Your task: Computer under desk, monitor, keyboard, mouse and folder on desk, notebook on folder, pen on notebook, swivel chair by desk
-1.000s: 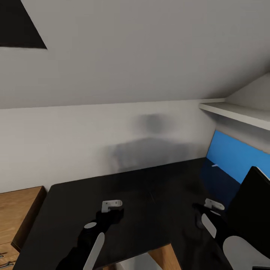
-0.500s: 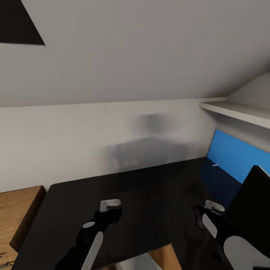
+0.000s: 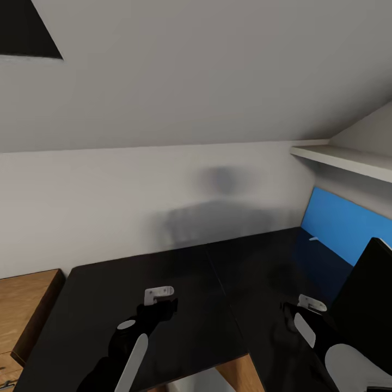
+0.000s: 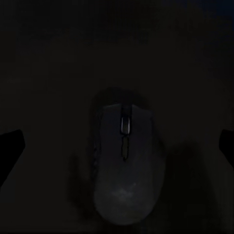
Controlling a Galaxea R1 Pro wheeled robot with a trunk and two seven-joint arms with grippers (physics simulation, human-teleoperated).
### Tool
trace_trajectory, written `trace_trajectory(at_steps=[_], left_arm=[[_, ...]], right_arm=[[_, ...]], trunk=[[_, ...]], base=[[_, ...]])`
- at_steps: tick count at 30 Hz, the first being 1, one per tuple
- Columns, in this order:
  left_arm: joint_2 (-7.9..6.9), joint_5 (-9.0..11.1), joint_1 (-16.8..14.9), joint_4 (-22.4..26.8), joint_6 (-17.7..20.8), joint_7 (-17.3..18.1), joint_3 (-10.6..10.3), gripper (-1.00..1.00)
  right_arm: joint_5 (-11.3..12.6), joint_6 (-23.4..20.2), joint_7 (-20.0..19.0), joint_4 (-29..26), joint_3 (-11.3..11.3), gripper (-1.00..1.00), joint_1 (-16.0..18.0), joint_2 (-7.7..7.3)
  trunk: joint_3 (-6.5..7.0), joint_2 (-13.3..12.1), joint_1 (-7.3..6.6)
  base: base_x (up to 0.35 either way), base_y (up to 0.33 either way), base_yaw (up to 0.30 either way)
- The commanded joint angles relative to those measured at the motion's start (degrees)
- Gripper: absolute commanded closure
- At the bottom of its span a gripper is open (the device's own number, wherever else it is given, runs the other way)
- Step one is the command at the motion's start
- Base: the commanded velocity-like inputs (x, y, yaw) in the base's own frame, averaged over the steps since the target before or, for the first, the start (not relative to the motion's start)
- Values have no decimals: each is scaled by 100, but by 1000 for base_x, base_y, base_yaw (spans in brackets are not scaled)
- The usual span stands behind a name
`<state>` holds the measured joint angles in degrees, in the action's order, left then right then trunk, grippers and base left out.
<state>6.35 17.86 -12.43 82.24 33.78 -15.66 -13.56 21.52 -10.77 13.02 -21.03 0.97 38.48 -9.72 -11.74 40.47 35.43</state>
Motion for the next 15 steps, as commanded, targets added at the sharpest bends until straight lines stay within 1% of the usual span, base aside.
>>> trace_trajectory(at_steps=[1, 5, 15], left_arm=[[-2, 74, -5, 16, 22, -53, -6, -100], [-2, 86, -5, 44, 18, -53, -6, -100], [-2, 86, 0, 159, 23, -52, -6, -100]], right_arm=[[19, -163, 17, -12, 9, -100, 2, -2], [19, -196, 17, 18, 9, -100, 2, -35], [19, -206, 17, 26, 9, -100, 2, -38]], trunk=[[-28, 50, 24], [-99, 210, 112], [-279, 611, 332]], base=[[0, 0, 0], [0, 0, 0], [0, 0, 0]])
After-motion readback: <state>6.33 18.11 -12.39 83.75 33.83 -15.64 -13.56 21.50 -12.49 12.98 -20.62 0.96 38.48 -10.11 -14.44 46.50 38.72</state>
